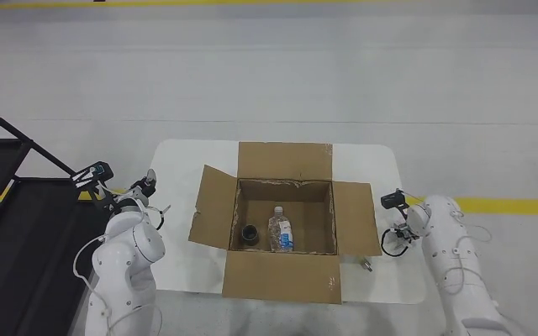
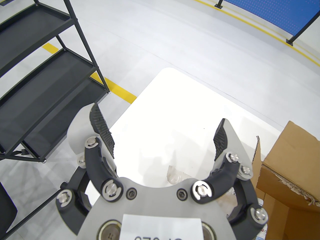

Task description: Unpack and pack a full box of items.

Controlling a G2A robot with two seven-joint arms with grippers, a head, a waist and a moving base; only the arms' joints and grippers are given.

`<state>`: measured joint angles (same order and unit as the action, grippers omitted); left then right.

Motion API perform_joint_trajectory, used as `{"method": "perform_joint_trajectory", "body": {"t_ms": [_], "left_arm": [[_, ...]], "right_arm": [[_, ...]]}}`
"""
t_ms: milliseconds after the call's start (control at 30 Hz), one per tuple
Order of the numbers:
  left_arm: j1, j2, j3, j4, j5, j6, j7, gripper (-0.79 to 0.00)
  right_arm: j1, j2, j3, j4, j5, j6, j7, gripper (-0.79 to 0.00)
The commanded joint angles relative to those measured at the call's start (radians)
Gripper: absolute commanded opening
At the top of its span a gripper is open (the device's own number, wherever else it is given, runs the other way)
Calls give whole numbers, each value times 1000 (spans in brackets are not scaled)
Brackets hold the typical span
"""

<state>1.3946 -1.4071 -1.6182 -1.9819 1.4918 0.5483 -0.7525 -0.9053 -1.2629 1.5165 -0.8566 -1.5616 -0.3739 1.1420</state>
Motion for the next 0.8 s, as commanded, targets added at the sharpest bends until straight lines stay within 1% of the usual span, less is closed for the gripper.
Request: {"method": "perform_joint_trajectory", "body": {"t_ms": [0, 133, 233, 333, 433, 500, 567, 667, 767], "left_arm": [[0, 0, 0, 0, 0, 0, 0, 0], [0, 0, 0, 0, 0, 0, 0, 0], [0, 0, 0, 0, 0, 0, 0, 0], [0, 0, 0, 0, 0, 0, 0, 0], [0, 0, 0, 0, 0, 0, 0, 0], [0, 0, 0, 0, 0, 0, 0, 0], [0, 0, 0, 0, 0, 0, 0, 0], [0, 0, 0, 0, 0, 0, 0, 0], [0, 0, 0, 0, 0, 0, 0, 0]], "right_arm": [[6, 1, -2, 4, 0, 8, -5, -785], [17, 7, 24, -23, 39, 30, 3, -785], [11, 16, 76, -114, 105, 56, 39, -785], [-15, 27, 150, -285, 187, 95, 109, -785], [-71, 33, 205, -506, 260, 136, 198, -785], [-113, 35, 226, -655, 291, 180, 260, -785], [-148, 34, 232, -785, 336, 229, 316, -785], [-192, 31, 204, -951, 369, 294, 394, -785], [-234, 27, 141, -1049, 372, 353, 394, -785]]}}
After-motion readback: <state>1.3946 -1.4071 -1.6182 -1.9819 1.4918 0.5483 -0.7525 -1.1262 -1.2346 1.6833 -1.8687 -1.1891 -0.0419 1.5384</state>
